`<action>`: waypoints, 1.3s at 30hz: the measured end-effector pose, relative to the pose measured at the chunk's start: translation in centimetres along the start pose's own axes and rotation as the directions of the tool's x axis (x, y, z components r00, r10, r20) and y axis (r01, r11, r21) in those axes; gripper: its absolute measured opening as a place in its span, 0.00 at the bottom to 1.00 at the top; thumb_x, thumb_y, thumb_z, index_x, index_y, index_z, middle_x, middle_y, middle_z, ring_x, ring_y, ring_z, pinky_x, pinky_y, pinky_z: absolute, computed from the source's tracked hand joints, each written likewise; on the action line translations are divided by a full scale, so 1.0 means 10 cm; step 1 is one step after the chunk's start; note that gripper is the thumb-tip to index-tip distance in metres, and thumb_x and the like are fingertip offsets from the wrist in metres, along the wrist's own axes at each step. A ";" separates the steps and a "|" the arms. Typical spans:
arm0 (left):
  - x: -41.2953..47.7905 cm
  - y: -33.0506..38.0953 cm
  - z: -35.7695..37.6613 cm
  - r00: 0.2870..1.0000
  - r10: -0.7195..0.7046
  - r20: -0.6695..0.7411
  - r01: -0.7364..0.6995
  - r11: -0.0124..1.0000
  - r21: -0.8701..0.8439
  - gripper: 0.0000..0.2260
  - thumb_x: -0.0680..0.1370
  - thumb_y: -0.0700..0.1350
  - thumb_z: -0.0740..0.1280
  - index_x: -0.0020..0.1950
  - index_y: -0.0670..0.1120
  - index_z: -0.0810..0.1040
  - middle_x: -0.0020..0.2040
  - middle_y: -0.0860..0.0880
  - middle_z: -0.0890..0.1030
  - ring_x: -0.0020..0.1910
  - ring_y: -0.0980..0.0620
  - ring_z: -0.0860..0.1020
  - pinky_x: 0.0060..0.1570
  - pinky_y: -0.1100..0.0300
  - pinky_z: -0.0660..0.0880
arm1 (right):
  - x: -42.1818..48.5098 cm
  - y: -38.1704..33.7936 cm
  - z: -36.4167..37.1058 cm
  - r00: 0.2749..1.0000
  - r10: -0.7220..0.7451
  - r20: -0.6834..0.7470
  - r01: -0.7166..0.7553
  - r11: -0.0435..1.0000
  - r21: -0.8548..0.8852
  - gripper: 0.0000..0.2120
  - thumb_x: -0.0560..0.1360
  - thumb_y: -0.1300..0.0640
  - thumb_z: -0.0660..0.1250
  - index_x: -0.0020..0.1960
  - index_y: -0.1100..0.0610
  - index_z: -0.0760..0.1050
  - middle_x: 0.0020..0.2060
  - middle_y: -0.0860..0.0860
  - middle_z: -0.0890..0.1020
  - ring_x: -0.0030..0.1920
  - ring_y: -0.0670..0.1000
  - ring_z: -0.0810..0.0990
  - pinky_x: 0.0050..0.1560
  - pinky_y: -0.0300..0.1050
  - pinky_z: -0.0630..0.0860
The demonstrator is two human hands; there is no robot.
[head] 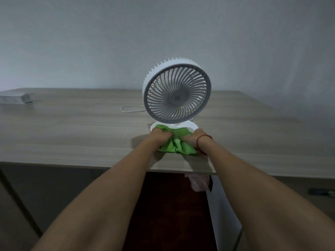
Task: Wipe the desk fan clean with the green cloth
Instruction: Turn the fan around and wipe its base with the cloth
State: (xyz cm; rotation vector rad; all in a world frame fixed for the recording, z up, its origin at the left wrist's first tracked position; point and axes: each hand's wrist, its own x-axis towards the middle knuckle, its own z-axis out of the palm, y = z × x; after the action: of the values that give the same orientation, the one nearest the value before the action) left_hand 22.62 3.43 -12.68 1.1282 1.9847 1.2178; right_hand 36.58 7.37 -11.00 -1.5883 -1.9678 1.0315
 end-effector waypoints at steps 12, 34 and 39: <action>-0.16 0.17 -0.09 0.943 -0.261 0.208 0.258 0.965 0.042 0.07 0.78 0.45 0.65 0.54 0.44 0.74 0.44 0.47 0.79 0.43 0.50 0.77 0.44 0.58 0.74 | -0.01 0.01 0.05 0.995 -0.017 -0.098 0.007 0.995 -0.103 0.28 0.74 0.49 0.67 0.69 0.62 0.67 0.67 0.59 0.74 0.65 0.59 0.75 0.60 0.48 0.75; 0.44 -1.10 -2.12 0.910 -0.030 -0.413 0.247 0.839 0.485 0.25 0.75 0.52 0.69 0.63 0.36 0.74 0.64 0.34 0.75 0.64 0.36 0.74 0.61 0.49 0.72 | 0.06 -1.36 1.93 0.944 -0.331 0.010 0.320 0.906 -0.277 0.16 0.76 0.54 0.61 0.61 0.57 0.75 0.63 0.57 0.78 0.65 0.58 0.74 0.66 0.51 0.65; 0.39 -1.23 -2.14 0.898 0.000 -0.440 0.278 0.774 0.569 0.30 0.74 0.58 0.68 0.65 0.37 0.72 0.66 0.36 0.74 0.66 0.37 0.72 0.63 0.48 0.71 | 0.08 -1.25 2.02 0.919 -0.388 -0.069 0.338 0.865 -0.370 0.18 0.76 0.51 0.59 0.60 0.60 0.76 0.62 0.59 0.77 0.64 0.61 0.73 0.65 0.51 0.66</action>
State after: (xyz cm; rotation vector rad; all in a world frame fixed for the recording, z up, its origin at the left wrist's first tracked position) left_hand -0.66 -5.47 -14.38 1.0179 2.8916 0.7656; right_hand 13.89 1.27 -14.66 -1.3261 -2.3250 0.4205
